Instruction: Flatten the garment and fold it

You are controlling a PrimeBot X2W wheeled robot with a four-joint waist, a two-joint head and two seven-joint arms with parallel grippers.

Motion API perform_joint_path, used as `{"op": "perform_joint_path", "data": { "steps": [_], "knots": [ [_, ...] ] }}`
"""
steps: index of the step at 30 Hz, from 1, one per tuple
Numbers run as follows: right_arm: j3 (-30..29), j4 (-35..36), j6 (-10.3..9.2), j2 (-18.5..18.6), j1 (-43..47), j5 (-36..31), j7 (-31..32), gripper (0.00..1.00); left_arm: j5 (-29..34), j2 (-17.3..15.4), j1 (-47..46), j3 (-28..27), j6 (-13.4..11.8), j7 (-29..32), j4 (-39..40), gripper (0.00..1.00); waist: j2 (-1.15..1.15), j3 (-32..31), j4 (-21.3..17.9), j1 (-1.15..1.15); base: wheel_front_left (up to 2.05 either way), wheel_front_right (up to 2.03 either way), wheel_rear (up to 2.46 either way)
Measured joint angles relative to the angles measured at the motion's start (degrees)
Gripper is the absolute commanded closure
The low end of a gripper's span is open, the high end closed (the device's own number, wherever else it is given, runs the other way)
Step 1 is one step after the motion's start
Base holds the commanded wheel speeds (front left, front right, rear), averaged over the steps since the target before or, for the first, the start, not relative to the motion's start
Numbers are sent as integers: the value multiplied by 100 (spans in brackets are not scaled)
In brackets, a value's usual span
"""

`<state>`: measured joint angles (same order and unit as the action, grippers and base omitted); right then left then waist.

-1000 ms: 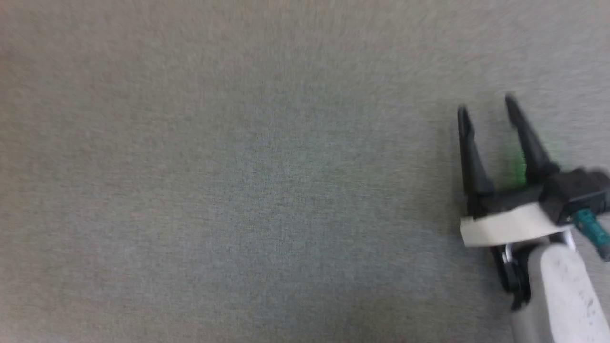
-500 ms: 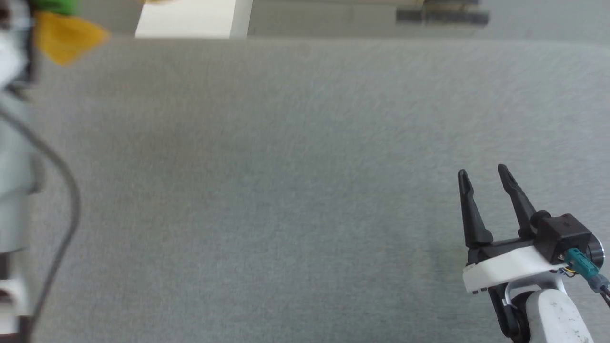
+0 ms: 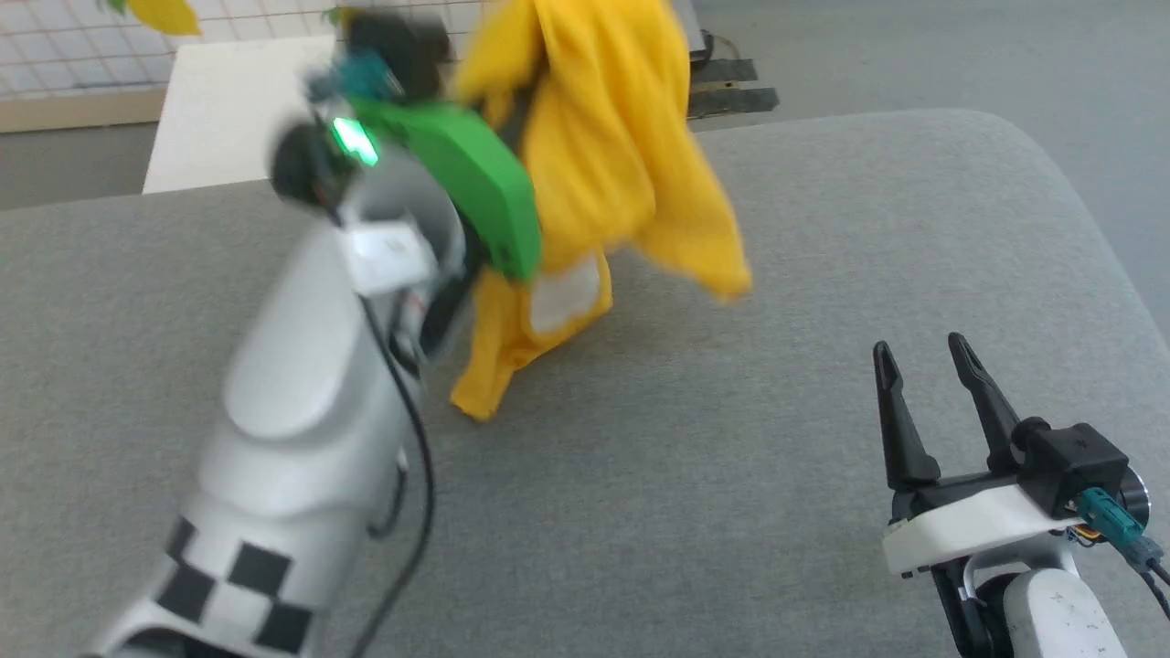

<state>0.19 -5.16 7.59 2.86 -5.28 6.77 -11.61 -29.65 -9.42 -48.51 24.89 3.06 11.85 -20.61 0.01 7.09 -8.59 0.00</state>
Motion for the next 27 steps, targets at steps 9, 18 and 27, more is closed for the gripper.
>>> {"op": "perform_joint_path", "data": {
  "steps": [9,18,27],
  "knots": [
    [52,2,0,1,0,38,8,0,-425,157,1396,680,42,1579,-1224,100,0,97,-191,0,0,0,0],
    [81,14,0,1,0,45,51,0,-439,125,1686,765,-201,1694,-1143,0,0,91,88,0,0,0,0],
    [-15,230,0,0,5,22,59,0,271,-639,2229,-287,-1003,-1771,635,0,0,-71,601,0,0,0,0]
  ]
}}
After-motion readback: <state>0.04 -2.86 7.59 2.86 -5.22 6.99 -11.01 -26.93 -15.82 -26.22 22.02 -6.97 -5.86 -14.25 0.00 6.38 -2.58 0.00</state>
